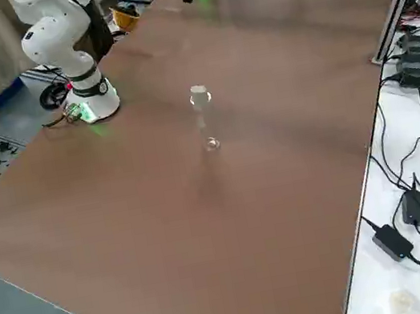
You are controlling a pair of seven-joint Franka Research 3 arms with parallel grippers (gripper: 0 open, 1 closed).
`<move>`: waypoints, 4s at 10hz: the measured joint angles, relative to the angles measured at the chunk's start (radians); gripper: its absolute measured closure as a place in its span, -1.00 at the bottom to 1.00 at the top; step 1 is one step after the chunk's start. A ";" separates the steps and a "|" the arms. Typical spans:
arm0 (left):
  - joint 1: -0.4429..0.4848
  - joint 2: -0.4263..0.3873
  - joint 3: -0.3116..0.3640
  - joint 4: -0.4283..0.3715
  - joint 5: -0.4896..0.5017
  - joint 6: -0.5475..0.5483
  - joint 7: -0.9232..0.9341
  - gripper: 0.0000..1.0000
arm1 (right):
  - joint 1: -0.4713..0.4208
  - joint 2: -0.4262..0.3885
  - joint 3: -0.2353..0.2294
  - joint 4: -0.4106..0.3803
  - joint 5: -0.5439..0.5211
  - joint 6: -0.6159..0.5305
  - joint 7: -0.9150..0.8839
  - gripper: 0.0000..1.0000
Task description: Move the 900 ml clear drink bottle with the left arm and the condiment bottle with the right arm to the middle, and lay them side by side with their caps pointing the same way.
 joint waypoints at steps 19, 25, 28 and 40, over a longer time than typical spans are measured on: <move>0.051 -0.058 0.007 -0.644 -0.016 0.568 0.107 -1.00 | -0.023 -0.005 -0.021 -0.310 -0.004 0.305 -0.203 -0.96; 0.072 -0.123 0.006 -0.768 -0.016 0.650 0.137 -1.00 | -0.037 -0.038 -0.026 -0.593 -0.076 0.543 -0.232 -0.92; 0.104 -0.108 0.006 -0.775 -0.016 0.685 0.153 -1.00 | -0.071 -0.040 -0.028 -0.644 -0.078 0.603 -0.263 -0.92; 0.100 -0.066 -0.006 -0.778 -0.016 0.728 0.166 -1.00 | -0.084 -0.027 -0.024 -0.700 -0.078 0.692 -0.286 -0.03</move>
